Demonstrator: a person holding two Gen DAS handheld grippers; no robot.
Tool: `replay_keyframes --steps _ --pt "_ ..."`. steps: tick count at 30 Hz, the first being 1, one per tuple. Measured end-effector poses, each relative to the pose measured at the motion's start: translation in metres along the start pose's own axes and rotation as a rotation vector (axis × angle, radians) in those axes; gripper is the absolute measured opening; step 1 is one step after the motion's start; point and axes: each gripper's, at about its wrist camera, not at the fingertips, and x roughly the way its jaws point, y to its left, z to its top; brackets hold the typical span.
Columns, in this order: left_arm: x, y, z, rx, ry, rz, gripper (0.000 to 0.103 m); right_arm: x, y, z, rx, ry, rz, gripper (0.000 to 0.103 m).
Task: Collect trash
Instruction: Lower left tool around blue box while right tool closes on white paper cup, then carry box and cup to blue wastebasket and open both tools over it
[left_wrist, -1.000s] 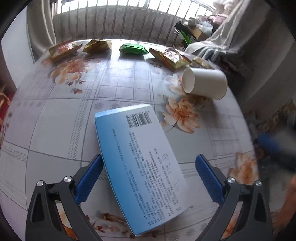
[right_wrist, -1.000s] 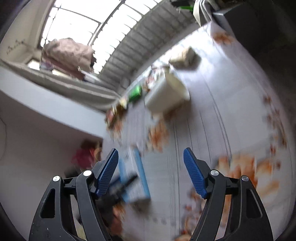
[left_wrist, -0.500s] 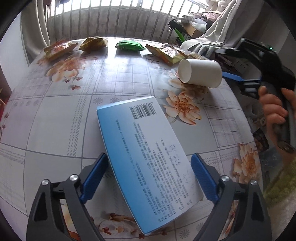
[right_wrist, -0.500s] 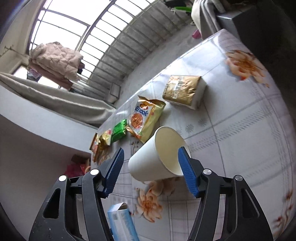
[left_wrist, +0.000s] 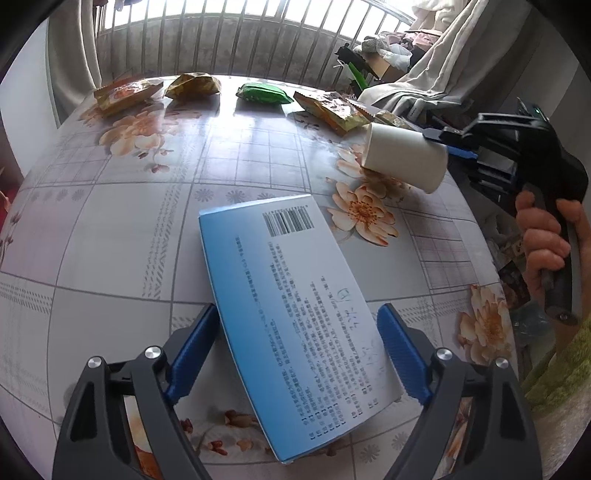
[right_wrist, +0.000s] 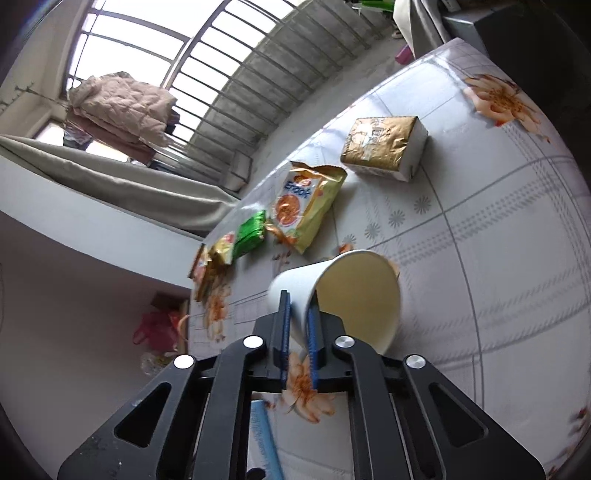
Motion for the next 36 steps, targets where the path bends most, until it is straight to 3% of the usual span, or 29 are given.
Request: replay_keyframes --steps 10,17,22,26,33,36 --pt "-0.026 -0.010 -0.011 0.013 -0.019 -0.032 0.082 -0.045 0.008 -0.031 -0.005 -0.034 0.074 0.002" --pt "-0.036 -0.025 -0.025 0.048 0.000 -0.049 0.080 -0.098 0.010 -0.064 -0.012 -0.107 0.144 0.001" --pt "-0.027 -0.028 -0.040 0.054 0.085 -0.039 0.081 -0.127 0.007 -0.097 -0.040 -0.137 0.086 0.002" --pt "-0.017 -0.024 -0.041 0.020 0.131 -0.026 0.086 -0.150 0.001 -0.143 -0.079 -0.171 0.000 0.002" --pt "-0.005 -0.027 -0.028 0.044 0.110 0.034 0.088 -0.182 -0.020 -0.201 -0.060 -0.232 -0.047 0.002" --pt "-0.005 -0.027 -0.028 0.055 0.092 0.052 0.082 -0.201 -0.033 -0.214 -0.031 -0.265 -0.042 0.002"
